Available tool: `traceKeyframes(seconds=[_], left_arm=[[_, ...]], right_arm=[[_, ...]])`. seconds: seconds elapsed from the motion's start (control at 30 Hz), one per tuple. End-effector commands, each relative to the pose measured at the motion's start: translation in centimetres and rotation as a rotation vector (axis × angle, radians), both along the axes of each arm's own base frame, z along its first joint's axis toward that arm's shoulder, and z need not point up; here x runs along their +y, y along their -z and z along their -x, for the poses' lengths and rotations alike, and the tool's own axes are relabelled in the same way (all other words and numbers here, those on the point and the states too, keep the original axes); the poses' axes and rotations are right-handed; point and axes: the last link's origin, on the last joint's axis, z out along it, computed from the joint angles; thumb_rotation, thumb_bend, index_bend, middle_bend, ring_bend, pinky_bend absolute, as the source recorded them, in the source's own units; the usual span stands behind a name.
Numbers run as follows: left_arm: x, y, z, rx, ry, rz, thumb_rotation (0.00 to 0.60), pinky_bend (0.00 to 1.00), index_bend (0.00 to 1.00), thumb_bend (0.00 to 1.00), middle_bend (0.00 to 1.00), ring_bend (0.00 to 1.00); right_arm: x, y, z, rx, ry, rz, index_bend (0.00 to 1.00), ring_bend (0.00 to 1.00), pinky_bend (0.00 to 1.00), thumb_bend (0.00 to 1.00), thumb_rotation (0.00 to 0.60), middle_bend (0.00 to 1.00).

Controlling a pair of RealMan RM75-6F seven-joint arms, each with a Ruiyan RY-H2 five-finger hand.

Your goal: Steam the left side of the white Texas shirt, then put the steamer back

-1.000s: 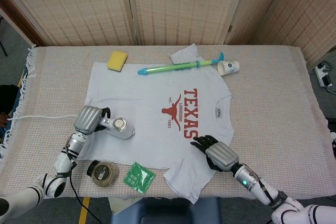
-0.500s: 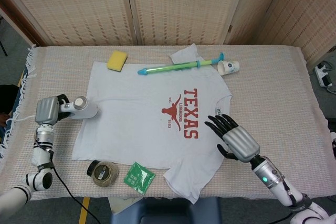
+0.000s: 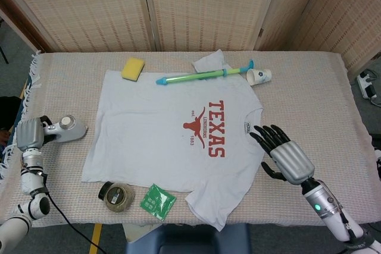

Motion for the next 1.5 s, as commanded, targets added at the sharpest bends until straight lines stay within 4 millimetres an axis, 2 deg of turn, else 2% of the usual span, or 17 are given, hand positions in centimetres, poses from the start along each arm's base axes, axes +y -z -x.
traceKeyframes(seconds=[0.03,0.07,0.1,0.13,0.17,0.2,0.27,0.37,0.47,0.7,0.83,1.03,1.2,1.5], left_arm=[[0.0,0.6,0.8,-0.018,-0.073,0.036,0.6,0.74,0.45,0.52,0.56,0.47],[0.0,0.7,0.8,-0.026,-0.085,0.045,0.6,0.68,0.31,0.44,0.39,0.32],[0.0,0.7,0.8,-0.039,-0.092,0.051,0.6,0.55,0.16,0.37,0.23,0.16],[0.0,0.7,0.7,-0.061,-0.101,0.057,0.6,0.47,0.09,0.33,0.15,0.1],[-0.1,0.7,0.6,-0.075,-0.104,0.058,0.6,0.35,0.03,0.28,0.06,0.03],[-0.1,0.6,0.4,-0.089,-0.101,0.056,0.6,0.24,0.0,0.22,0.01,0.0],[-0.2,0.1,-0.1,-0.086,-0.073,0.05,0.6,0.15,0.0,0.15,0.0,0.0],[-0.6,-0.8,-0.9,-0.061,-0.034,0.045,0.6,0.09,0.0,0.07,0.0,0.0],[-1.1,-1.9,-1.7,-0.035,-0.002,0.033,0.6,0.06,0.0,0.04,0.0,0.0],[-3.3,-3.9,-3.7,-0.052,0.031,0.059,0.6,0.04,0.0,0.04,0.0,0.0],[-4.7,-4.7,-5.0,-0.072,0.086,0.026,0.6,0.05,0.0,0.12,0.0,0.0],[-7.4,-5.5,-6.3,-0.076,0.167,-0.01,0.6,0.12,0.11,0.16,0.11,0.03],[-10.2,-5.9,-6.6,-0.071,0.19,-0.035,0.6,0.12,0.19,0.16,0.17,0.08],[-16.7,-6.7,-6.7,-0.031,0.202,-0.073,0.6,0.12,0.23,0.16,0.2,0.1]], right_arm=[[0.3,0.0,0.3,0.004,0.007,-0.001,0.0,0.0,0.02,0.42,0.554,0.0],[0.4,0.0,0.3,0.005,0.01,-0.001,0.0,0.0,0.02,0.42,0.553,0.0],[0.4,-0.1,0.4,0.006,0.013,0.0,0.0,0.0,0.02,0.41,0.557,0.0],[0.5,-0.1,0.5,0.004,0.016,0.003,0.0,0.0,0.01,0.41,0.555,0.0],[0.6,-0.2,0.6,0.004,0.019,0.005,0.0,0.0,0.02,0.41,0.555,0.0],[0.7,-0.2,0.7,0.002,0.022,0.007,0.0,0.0,0.01,0.4,0.553,0.0],[0.8,-0.4,1.0,0.0,0.031,0.013,0.0,0.0,0.01,0.4,0.557,0.0],[0.8,-0.6,1.3,-0.001,0.042,0.022,0.0,0.0,0.01,0.4,0.554,0.0],[0.8,-0.8,1.9,-0.001,0.061,0.029,0.0,0.0,0.01,0.4,0.556,0.0],[0.5,-1.2,3.6,-0.004,0.111,0.046,0.0,0.0,0.01,0.41,0.555,0.0],[0.6,-1.4,4.5,0.0,0.134,0.064,0.0,0.0,0.01,0.41,0.578,0.0],[1.1,-2.1,5.7,-0.018,0.169,0.112,0.0,0.0,0.03,0.41,0.583,0.02],[2.4,-3.2,6.7,-0.075,0.169,0.195,0.0,0.0,0.03,0.41,0.587,0.05],[6.1,-4.4,8.1,-0.086,0.189,0.311,0.0,0.0,0.03,0.41,0.592,0.06]])
